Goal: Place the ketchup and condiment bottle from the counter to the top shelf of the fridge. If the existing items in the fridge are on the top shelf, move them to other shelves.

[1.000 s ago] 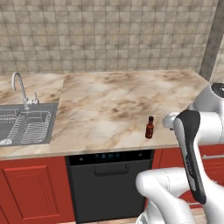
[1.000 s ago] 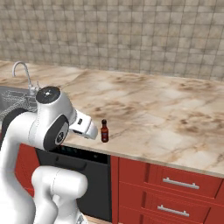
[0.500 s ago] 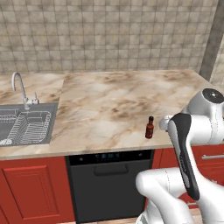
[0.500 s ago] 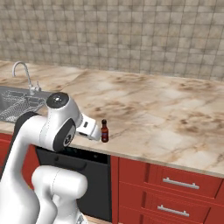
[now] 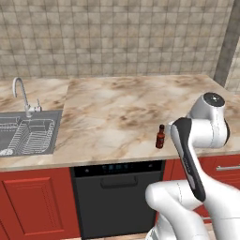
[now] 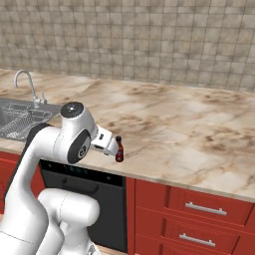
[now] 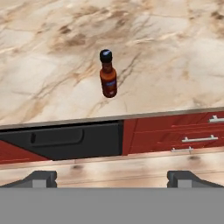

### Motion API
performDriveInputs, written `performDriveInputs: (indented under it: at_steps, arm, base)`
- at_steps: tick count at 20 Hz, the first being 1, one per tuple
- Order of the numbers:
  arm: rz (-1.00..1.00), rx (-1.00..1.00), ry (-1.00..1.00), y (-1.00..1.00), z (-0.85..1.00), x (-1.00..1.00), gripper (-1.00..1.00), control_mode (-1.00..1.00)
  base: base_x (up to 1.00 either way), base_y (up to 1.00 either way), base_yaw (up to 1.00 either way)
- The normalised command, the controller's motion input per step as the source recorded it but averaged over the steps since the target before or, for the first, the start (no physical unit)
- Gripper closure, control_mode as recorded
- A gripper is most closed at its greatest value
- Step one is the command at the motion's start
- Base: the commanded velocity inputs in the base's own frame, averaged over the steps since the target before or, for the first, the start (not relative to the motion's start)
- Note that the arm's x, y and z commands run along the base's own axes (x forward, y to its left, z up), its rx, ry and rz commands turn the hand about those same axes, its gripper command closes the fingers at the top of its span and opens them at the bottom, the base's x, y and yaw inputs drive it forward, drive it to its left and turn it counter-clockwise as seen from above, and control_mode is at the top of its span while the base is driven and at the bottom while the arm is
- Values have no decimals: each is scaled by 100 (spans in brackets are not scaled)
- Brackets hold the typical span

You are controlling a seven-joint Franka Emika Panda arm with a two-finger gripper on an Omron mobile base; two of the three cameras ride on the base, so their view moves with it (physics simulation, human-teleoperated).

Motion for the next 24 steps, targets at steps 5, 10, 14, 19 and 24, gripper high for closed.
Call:
performDriveInputs:
  at_steps: [5,10,14,19,24]
  arm:
    - [0,-2,0,0,-24,37,-100,-100]
    - [0,-2,0,0,-29,41,-100,-100]
    - [0,-1,0,0,-31,42,-100,-100]
    - [0,-1,0,0,-24,45,-100,-100]
    - [0,-2,0,0,-17,44,-100,-100]
  base:
    - [0,0,0]
    - [0,0,0]
    - [0,0,0]
    - [0,0,0]
    - [0,0,0]
